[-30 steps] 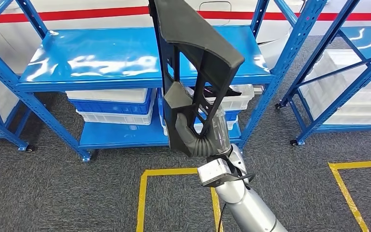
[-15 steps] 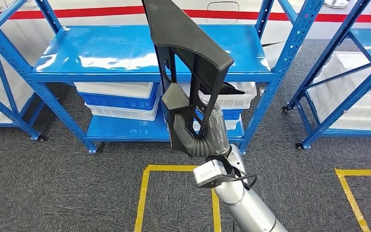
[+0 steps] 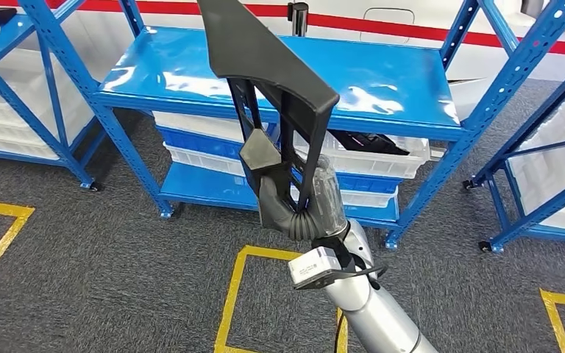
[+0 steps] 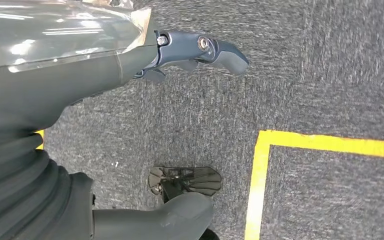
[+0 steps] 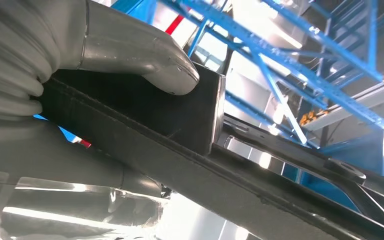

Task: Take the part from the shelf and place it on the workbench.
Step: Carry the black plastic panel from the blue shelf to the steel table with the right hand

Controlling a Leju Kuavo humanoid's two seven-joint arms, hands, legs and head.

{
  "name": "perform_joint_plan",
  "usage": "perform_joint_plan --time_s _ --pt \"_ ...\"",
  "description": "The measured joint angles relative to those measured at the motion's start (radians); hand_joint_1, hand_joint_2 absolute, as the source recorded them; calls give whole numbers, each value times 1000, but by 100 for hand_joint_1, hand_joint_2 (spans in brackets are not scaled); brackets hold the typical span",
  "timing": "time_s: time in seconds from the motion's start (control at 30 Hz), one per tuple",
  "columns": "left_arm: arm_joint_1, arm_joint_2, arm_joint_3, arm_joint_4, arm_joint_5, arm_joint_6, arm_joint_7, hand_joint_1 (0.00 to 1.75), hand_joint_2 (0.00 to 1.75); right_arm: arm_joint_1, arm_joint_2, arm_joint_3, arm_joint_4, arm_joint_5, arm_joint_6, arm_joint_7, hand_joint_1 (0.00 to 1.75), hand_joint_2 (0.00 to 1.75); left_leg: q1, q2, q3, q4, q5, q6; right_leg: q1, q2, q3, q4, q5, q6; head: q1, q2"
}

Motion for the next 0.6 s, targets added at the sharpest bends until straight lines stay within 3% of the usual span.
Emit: perform_joint_plan --time_s 0.07,0.1,0.17,0.23,0.3,0.37,0.4,0.43,0.47,0.53,0.6 --pt "-1 0 0 0 0 0 -1 0 175 0 0 2 0 0 0 0 175 175 1 -21 -11 11 -1 -15 -5 25 44 -101 35 1 2 0" --pt "0 0 0 0 0 1 -1 0 175 0 0 3 0 0 0 -1 175 175 1 -29 -17 13 1 -24 -4 32 48 -113 38 -5 2 0" --pt "6 0 0 0 0 1 -1 0 175 -1 2 4 0 0 0 -1 175 175 4 -37 -26 13 6 -37 -2 18 45 -111 44 -21 2 0" --pt "9 0 0 1 0 1 -1 0 175 -2 5 4 0 -1 0 -2 175 175 6 -5 -41 41 -13 -44 -4 3 45 -113 50 -36 -1 0" --pt "7 0 0 0 0 1 -1 0 175 -3 8 4 0 -1 0 -2 175 175 5 42 -89 148 -74 -49 -1 -16 44 -115 51 -49 -5 0" --pt "5 0 0 0 0 1 -1 0 175 -3 8 4 0 -1 0 -3 175 175 6 57 -150 282 -132 -52 6 -38 42 -115 50 -54 -6 0" --pt "6 0 0 0 0 1 -1 0 175 -2 8 4 0 -1 0 -3 175 175 6 58 -163 311 -138 -51 8 -50 42 -114 50 -54 -6 0" --pt "7 0 0 0 0 2 -2 0 175 -2 8 5 1 -1 0 -3 175 175 5 60 -154 300 -124 -49 10 -60 42 -114 50 -55 -6 0" --pt "8 0 0 0 -1 3 -4 0 175 -2 9 5 1 -1 0 -3 175 175 5 66 -125 248 -96 -45 11 -69 43 -114 49 -55 -6 0" --pt "7 0 0 0 -2 11 -11 0 175 -1 12 5 1 -1 1 -4 175 175 -2 106 -45 105 -43 -34 18 -86 44 -114 47 -54 -6 0" --pt "4 -1 0 0 -4 22 -19 0 175 0 15 5 1 2 4 -7 175 175 -12 130 -10 33 -27 -25 25 -100 45 -114 45 -50 -4 0"
